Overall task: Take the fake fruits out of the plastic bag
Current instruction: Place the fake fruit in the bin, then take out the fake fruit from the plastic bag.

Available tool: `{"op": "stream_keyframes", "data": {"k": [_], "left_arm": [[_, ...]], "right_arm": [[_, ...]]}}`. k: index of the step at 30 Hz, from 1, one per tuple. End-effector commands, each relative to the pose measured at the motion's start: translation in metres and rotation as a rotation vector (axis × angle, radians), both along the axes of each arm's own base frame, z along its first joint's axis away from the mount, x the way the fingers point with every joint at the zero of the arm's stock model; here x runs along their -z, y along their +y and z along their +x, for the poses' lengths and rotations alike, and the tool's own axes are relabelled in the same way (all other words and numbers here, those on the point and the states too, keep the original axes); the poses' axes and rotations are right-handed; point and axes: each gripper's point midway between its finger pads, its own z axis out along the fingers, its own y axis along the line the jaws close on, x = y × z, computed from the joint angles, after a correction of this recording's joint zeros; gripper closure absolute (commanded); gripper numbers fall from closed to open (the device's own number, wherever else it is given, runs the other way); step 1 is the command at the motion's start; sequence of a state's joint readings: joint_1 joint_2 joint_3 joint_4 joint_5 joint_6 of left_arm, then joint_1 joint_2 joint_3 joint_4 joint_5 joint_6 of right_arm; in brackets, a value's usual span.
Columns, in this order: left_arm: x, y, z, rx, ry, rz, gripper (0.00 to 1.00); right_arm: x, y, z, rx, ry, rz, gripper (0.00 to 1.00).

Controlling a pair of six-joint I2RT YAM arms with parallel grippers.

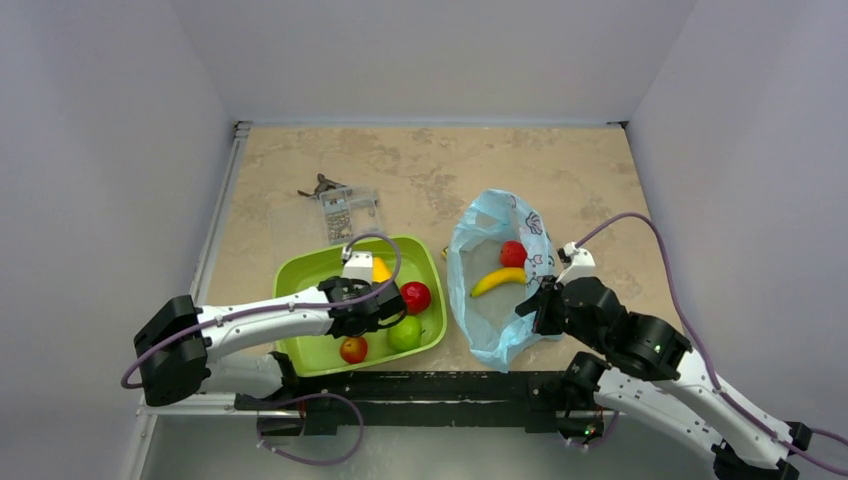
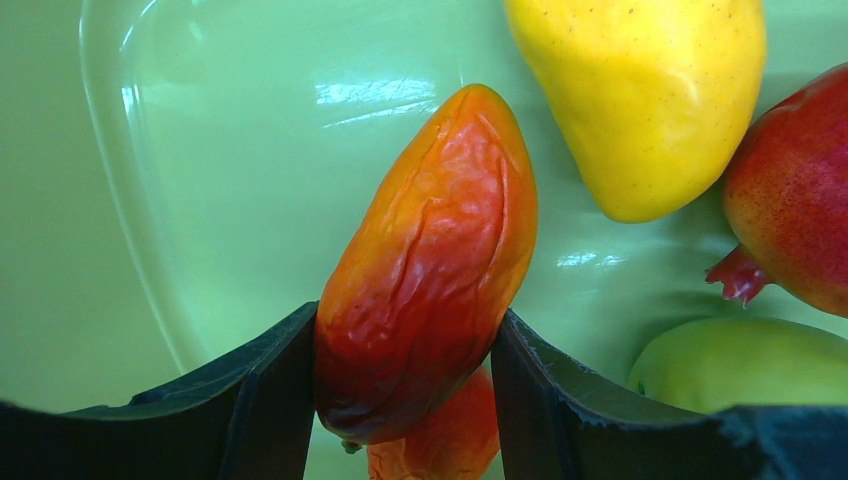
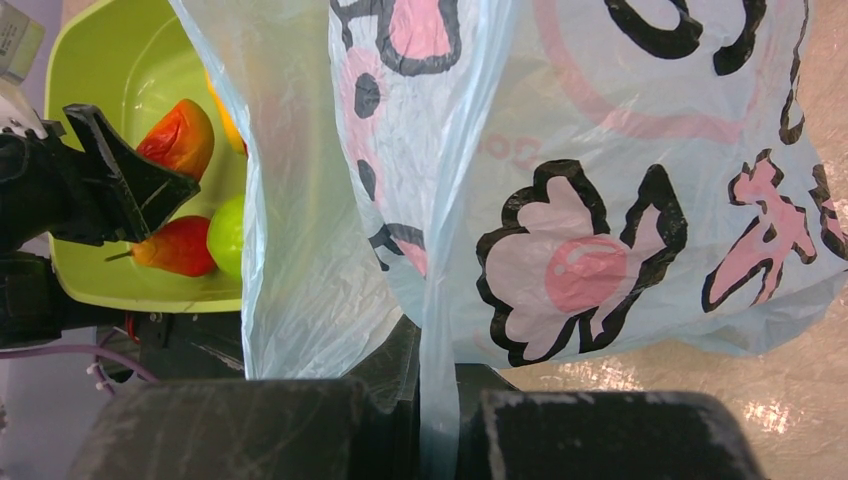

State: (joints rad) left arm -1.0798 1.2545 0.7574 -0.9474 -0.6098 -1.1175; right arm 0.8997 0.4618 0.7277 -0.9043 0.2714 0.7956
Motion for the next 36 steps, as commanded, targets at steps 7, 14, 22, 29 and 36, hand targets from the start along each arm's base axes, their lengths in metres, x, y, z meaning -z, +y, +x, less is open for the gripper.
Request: {"op": "stream_keyframes", "data": {"k": [7,14,22,29,36], "left_arm": [[-0.013,-0.010,0.007,-0.018,-0.029,-0.051,0.22],[-0.027,-0.005,0.008,-0.054,-0.052,-0.049,0.00],[-0.081,-0.053,0.017,0.097,-0.139,-0.353,0.01],[-0.150,-0.153,0.012,0.409,-0.162,-0.765,0.03],[-0.187,-0.242,0.016,0.624,-0.144,-0.926,0.09]], "right_arm": [[-0.004,0.002,0.005,0.004,-0.023,0.002,1.00],[-0.006,0.002,0.005,0.008,-0.035,0.018,1.00],[-0.003,0.002,0.005,0.005,-0.022,0.001,1.00],[0.000,0.001,-0.001,0.072,0.049,0.055,1.00],[0.042,0.001,-0.009,0.139,0.230,-0.043,1.00]]}}
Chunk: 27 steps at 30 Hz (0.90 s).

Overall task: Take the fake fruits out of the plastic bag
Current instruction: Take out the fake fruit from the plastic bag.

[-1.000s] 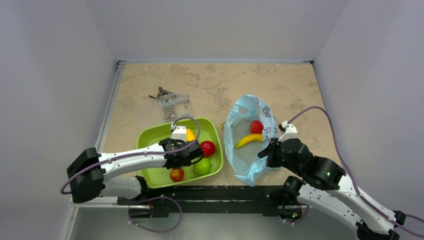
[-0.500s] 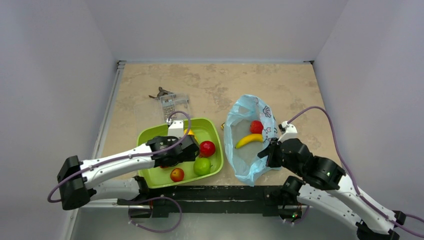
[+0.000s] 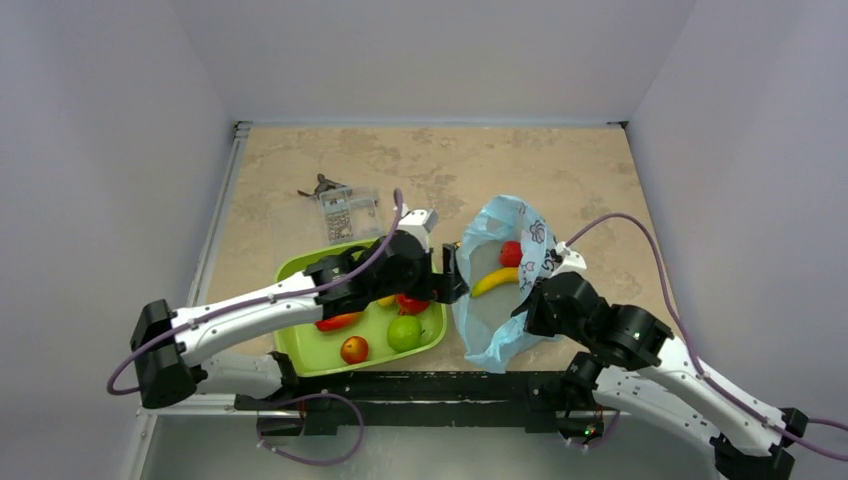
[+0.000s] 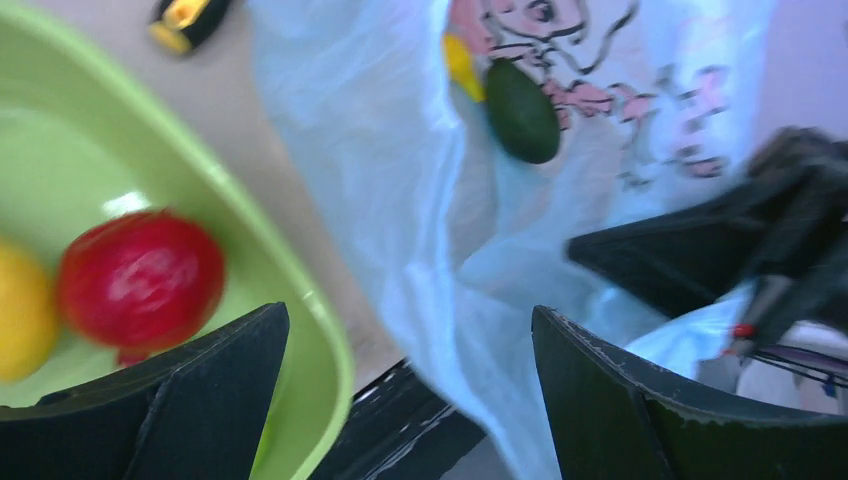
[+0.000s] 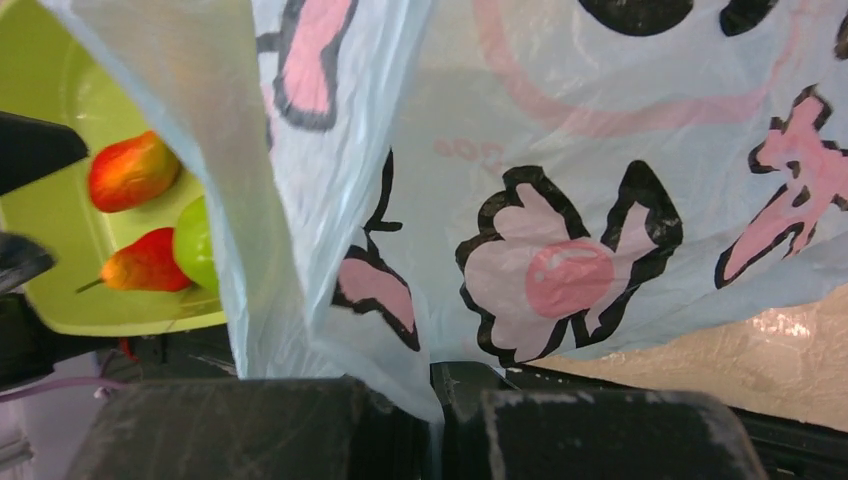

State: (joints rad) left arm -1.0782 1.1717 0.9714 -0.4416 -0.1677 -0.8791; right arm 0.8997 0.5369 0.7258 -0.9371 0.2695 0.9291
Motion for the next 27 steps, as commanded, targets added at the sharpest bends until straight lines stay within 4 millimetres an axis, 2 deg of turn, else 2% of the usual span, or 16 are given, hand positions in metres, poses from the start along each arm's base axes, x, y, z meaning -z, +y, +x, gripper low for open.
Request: {"op": "stream_keyframes", "data": {"k": [1,4,8,14,18,20,24,27], "left_arm": [[-0.056,-0.076,0.004,0.198,-0.094,-0.195,0.11],[-0.057,-0.108,0.008,0.228,-0.119,-0.224,0.14],[-0.056,-0.140,0.012,0.255,-0.114,-0.303,0.23],[-0.043,-0.172,0.016,0.276,-0.167,-0.237,0.33],[-0.049,-0.173,0.016,0.243,-0.195,-0.279,0.41],[-0.067,-0.171,0.012,0.231,-0.233,-0.336,0.43],[-0.089,-0.146,0.012,0.165,-0.261,-0.309,0.41],[-0.095,-0.124,0.015,0.111,-0.249,-0.218,0.34]], "right_arm": [[0.029,-0.005,-0.007,0.060,0.116,-0.056,1.00],[0.029,-0.010,-0.008,0.076,0.110,-0.059,1.00],[0.012,-0.015,-0.007,0.091,0.059,-0.016,0.99],[-0.001,-0.024,-0.007,0.111,0.009,0.018,0.97],[-0.011,-0.021,-0.005,0.086,-0.023,0.034,0.97],[-0.012,-0.024,-0.005,0.090,-0.028,0.025,0.97],[-0.015,-0.028,-0.005,0.084,-0.047,0.005,0.98],[-0.019,-0.031,-0.004,0.074,-0.070,-0.008,0.98]]}}
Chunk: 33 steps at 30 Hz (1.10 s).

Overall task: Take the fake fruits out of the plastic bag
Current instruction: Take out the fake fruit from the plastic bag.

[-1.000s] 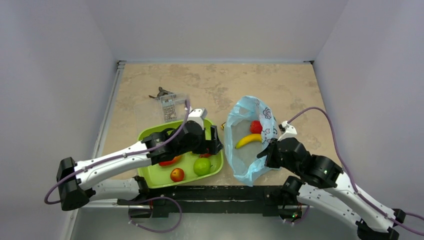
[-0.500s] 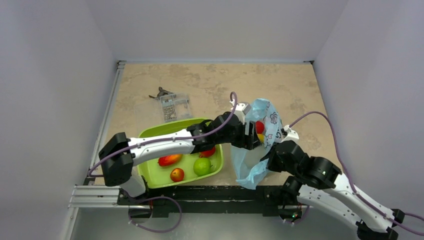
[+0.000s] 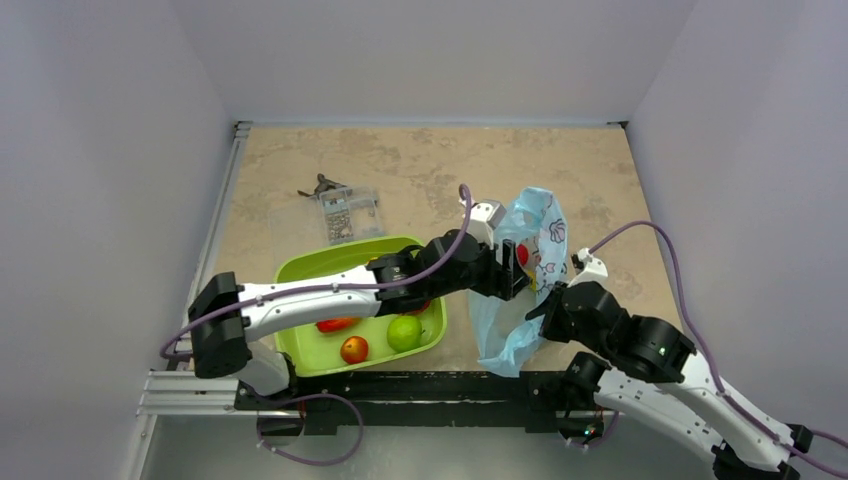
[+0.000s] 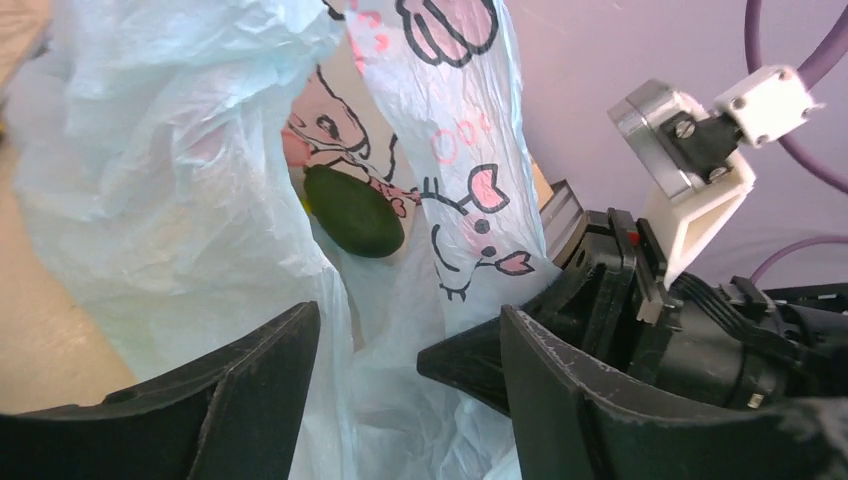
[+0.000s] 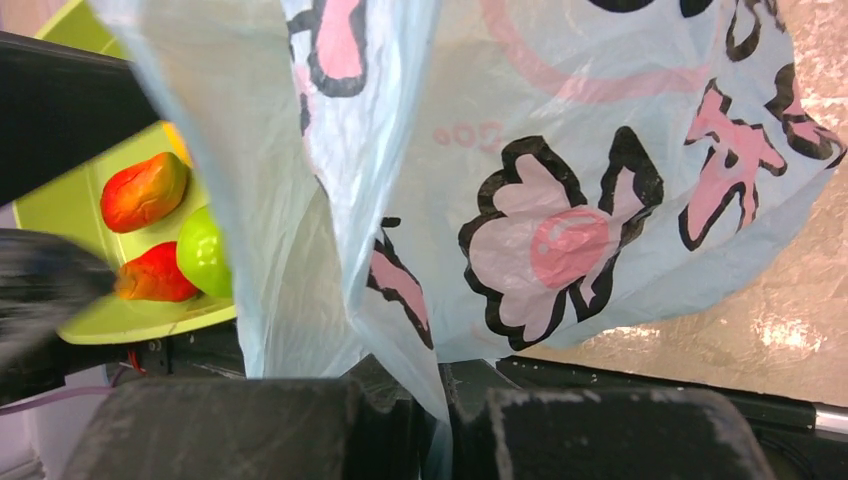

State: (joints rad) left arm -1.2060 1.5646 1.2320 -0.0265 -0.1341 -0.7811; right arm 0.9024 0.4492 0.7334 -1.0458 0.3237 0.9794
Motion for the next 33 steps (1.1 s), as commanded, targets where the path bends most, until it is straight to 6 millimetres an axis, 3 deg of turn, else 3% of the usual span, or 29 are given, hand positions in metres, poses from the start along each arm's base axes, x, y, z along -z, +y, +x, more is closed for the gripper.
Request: {"op": "stream_keyframes", "data": {"k": [1,3,7,12,14,19,24,27,33], "left_arm": [[-0.054,0.031,0.010,-0.113,-0.064,-0.001,0.33],[-0.060,0.040,0.011,-0.137,-0.061,0.023,0.32],[-0.073,0.037,0.008,-0.127,-0.052,-0.005,0.32],[-0.075,0.008,0.004,-0.057,-0.044,-0.065,0.44],[-0.064,-0.006,0.008,-0.048,-0.038,-0.046,0.48],[-0.012,-0.028,0.031,-0.105,0.051,0.030,0.52],[0.040,-0.021,0.060,-0.235,0.101,0.116,0.61],[0.057,-0.025,0.066,-0.231,0.120,0.104,0.61],[0.072,-0.030,0.079,-0.253,0.112,0.088,0.64]], "right_arm": [[-0.019,-0.008,0.005,0.003,-0.073,-0.011,0.98],[-0.022,-0.008,0.007,-0.004,-0.087,-0.012,0.98],[-0.024,-0.004,0.009,-0.021,-0.108,-0.012,0.98],[-0.027,-0.005,0.011,-0.025,-0.121,-0.018,0.99],[-0.029,-0.004,0.011,-0.027,-0.129,-0.012,0.99],[-0.033,-0.004,0.012,-0.032,-0.152,0.001,1.00],[-0.035,-0.004,0.011,-0.035,-0.159,0.019,1.00],[-0.037,-0.004,0.010,-0.037,-0.173,0.040,1.00],[-0.038,-0.003,0.010,-0.041,-0.179,0.049,1.00]]}}
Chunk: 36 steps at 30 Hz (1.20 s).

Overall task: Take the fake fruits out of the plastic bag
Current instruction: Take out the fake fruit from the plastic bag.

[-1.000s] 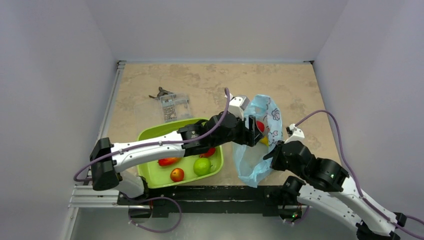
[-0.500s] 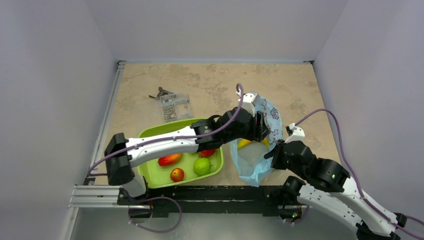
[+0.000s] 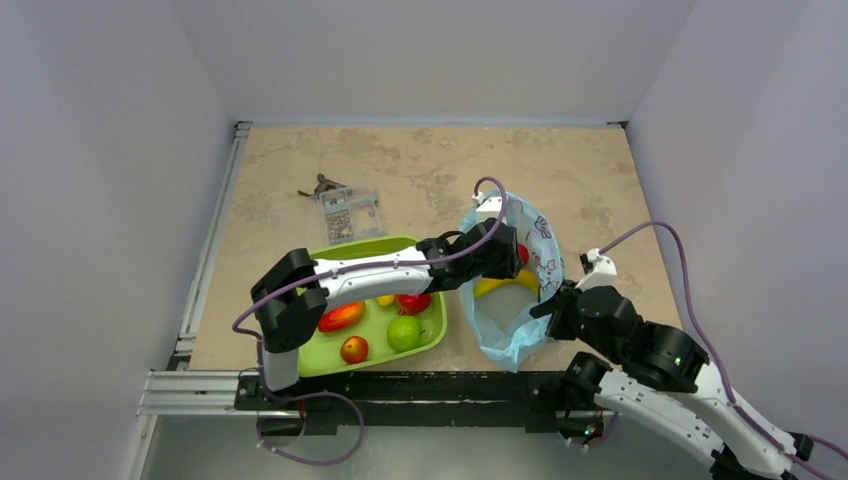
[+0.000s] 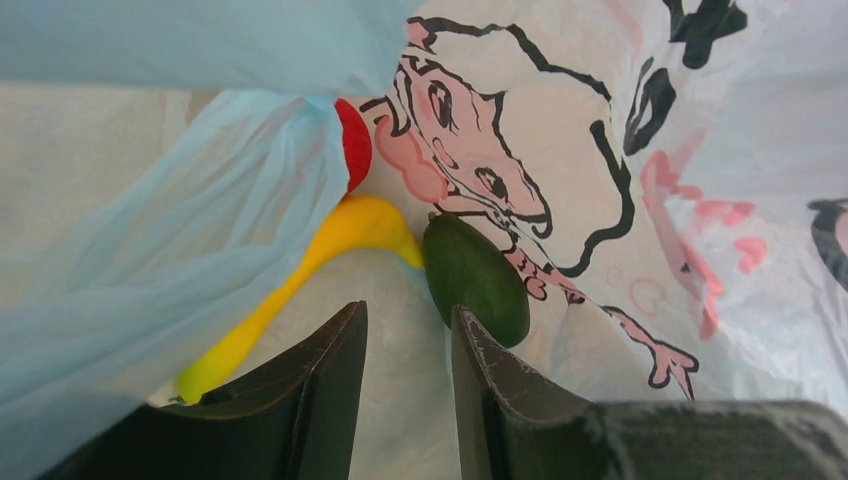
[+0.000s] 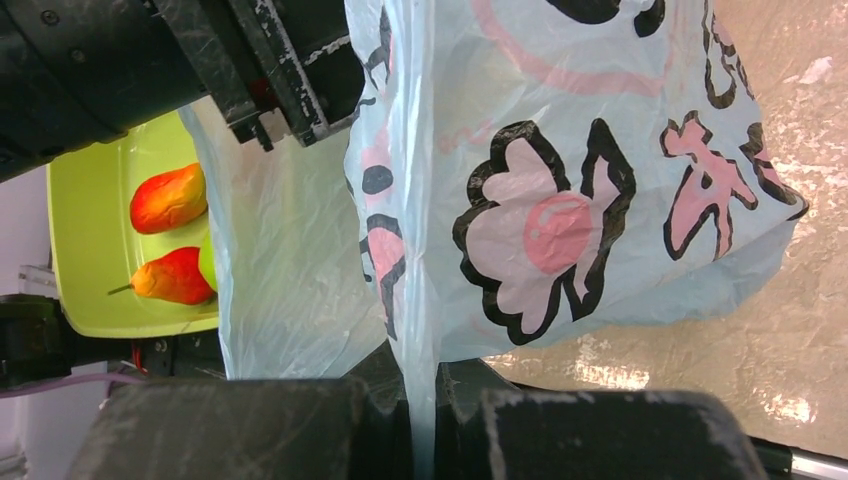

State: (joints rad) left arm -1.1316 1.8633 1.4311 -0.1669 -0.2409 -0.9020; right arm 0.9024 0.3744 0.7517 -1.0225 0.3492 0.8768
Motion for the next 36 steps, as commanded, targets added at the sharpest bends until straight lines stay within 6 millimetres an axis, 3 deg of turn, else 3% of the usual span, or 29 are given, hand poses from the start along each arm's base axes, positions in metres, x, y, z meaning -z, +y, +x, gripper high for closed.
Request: {"op": "stream_keyframes", "data": {"k": [1,7,15,20,24,30,32,36], "left_arm": [[-0.008,-0.013,0.017,-0.041,-0.032,-0.080,0.64],[0.021,-0.009,0.052,-0.139,-0.008,-0.033,0.62],[0.036,-0.026,0.079,-0.174,-0.072,0.019,0.14],[0.053,-0.037,0.088,-0.216,-0.117,0.025,0.07],[0.077,-0.033,0.090,-0.283,-0.118,0.128,0.08],[0.100,-0.028,0.090,-0.302,-0.090,0.199,0.20],[0.101,-0.025,0.088,-0.290,-0.101,0.210,0.30],[0.079,-0.024,0.085,-0.221,-0.145,0.194,0.61]], "right_arm": [[-0.018,0.004,0.006,0.002,-0.055,0.037,1.00],[-0.018,0.004,0.006,-0.010,-0.062,0.031,1.00],[-0.022,0.004,0.005,-0.014,-0.082,0.057,1.00],[-0.022,0.006,0.005,-0.028,-0.084,0.052,1.00],[-0.023,0.006,0.005,-0.035,-0.090,0.056,1.00],[-0.024,0.007,0.004,-0.039,-0.095,0.060,1.00],[-0.024,0.007,0.004,-0.042,-0.095,0.060,1.00],[-0.024,0.007,0.004,-0.044,-0.094,0.059,1.00]]}}
